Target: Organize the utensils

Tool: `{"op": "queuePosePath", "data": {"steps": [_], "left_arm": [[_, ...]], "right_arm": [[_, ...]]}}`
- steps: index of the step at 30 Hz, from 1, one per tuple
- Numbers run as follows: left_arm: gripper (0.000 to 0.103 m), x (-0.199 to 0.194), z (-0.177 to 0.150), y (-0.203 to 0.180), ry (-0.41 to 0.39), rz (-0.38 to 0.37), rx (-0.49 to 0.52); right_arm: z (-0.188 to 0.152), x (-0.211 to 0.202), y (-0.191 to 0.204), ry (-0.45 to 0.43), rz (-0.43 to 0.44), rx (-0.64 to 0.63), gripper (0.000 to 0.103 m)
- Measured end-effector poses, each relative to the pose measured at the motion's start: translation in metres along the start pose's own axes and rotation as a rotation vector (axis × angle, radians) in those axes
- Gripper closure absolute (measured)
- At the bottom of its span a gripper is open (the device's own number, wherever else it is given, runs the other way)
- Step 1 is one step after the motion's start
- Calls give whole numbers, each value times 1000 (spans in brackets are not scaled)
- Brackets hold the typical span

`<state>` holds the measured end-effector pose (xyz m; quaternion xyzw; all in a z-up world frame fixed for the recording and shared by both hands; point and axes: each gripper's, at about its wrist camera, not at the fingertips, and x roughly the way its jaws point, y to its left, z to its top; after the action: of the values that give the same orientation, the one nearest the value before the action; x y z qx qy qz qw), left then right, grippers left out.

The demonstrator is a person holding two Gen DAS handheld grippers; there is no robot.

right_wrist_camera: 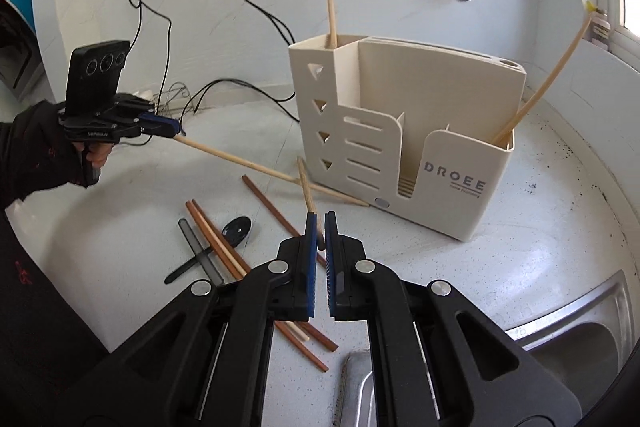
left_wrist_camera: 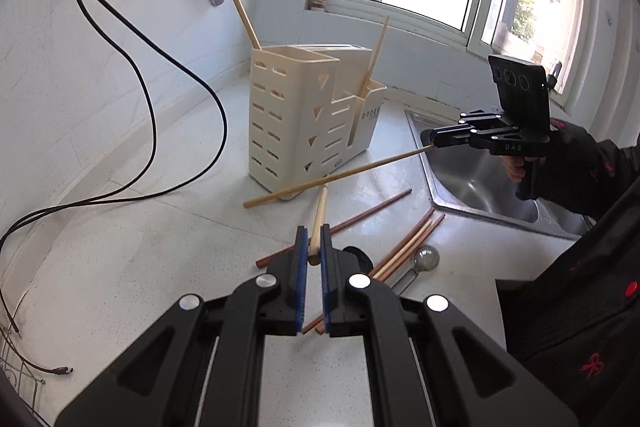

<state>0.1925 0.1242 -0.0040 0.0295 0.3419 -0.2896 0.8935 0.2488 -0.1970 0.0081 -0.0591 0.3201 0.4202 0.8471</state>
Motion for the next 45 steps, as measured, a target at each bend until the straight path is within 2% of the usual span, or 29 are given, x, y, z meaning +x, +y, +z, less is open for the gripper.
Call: {"op": "queuePosePath", "data": {"steps": [3, 10, 15, 23, 32, 36, 37, 45], "left_arm": [[97, 2, 6, -2, -32, 19, -21], [97, 5, 20, 2, -125, 58, -99], [98, 2, 41, 7, -202, 110, -153], [98, 1, 72, 8, -266, 171, -183], [98, 1, 100, -3, -338, 184, -218], [99, -7, 110, -12, -352, 181, -200], [103, -9, 112, -14, -351, 184, -194], [103, -15, 115, -22, -338, 179, -170]], "right_arm": [[6, -6, -5, -68, -4, 62, 99], [25, -7, -14, -165, -19, 140, 99], [46, -10, -17, -225, -51, 155, 99], [70, -20, -18, -293, -121, 152, 100], [84, -38, -17, -365, -192, 145, 100], [91, -53, -10, -376, -228, 100, 100], [93, -57, -9, -381, -241, 93, 100], [98, -82, -6, -406, -278, 78, 100]]}}
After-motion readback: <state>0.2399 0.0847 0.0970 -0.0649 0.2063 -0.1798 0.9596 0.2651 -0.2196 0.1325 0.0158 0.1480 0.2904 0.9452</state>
